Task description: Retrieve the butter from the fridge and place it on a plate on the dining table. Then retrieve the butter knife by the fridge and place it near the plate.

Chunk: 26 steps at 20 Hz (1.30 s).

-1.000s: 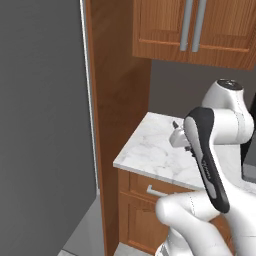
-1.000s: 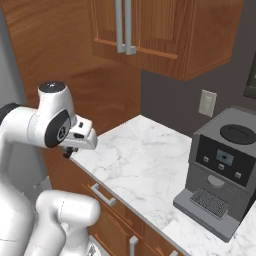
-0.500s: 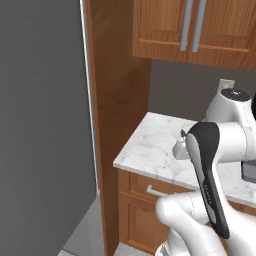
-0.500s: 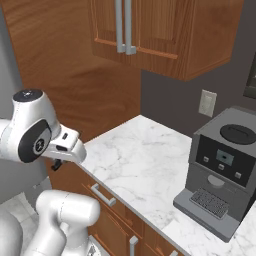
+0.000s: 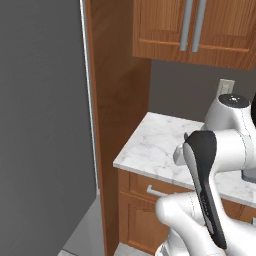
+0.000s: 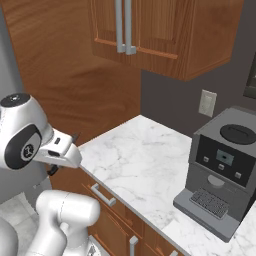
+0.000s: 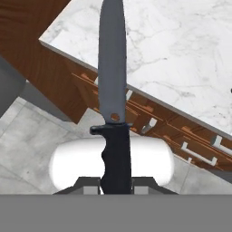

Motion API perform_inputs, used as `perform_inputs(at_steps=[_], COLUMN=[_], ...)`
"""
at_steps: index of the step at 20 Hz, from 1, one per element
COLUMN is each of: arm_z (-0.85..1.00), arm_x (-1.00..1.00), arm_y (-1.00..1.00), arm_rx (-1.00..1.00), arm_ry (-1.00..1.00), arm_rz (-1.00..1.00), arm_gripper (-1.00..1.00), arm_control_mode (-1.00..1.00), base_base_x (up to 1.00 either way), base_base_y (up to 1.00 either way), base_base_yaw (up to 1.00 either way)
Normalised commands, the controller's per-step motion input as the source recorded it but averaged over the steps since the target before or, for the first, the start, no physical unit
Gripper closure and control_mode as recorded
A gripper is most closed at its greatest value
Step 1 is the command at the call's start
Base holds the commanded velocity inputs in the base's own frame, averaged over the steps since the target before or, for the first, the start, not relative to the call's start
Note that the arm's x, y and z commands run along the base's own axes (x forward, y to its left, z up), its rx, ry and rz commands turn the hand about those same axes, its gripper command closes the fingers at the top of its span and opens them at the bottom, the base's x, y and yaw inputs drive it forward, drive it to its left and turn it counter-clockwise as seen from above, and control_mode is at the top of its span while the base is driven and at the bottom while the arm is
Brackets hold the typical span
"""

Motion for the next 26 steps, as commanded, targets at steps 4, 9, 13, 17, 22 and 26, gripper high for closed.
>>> perform_inputs(at_steps=[4,9,13,17,22,26], arm_z=[0.0,-0.02,0.0,0.0,0.0,0.0], arm_x=[-0.14,0.0,0.0,0.0,-0.01,0.0], arm_y=[0.0,0.0,0.0,0.0,0.02,0.0], arm_rx=[0.0,0.0,0.0,0.0,0.0,0.0], arm_ry=[0.0,0.0,0.0,0.0,0.0,0.0], arm_rz=[0.0,0.0,0.0,0.0,0.0,0.0], arm_gripper=[1.0,1.0,1.0,1.0,1.0,1.0], arm_control_mode=[-1.0,-1.0,-1.0,-1.0,1.0,1.0], base_base_x=[0.0,0.0,0.0,0.0,-0.07,-0.32], base_base_y=[0.0,0.0,0.0,0.0,0.03,0.23], base_base_yaw=[0.0,0.0,0.0,0.0,0.01,0.0])
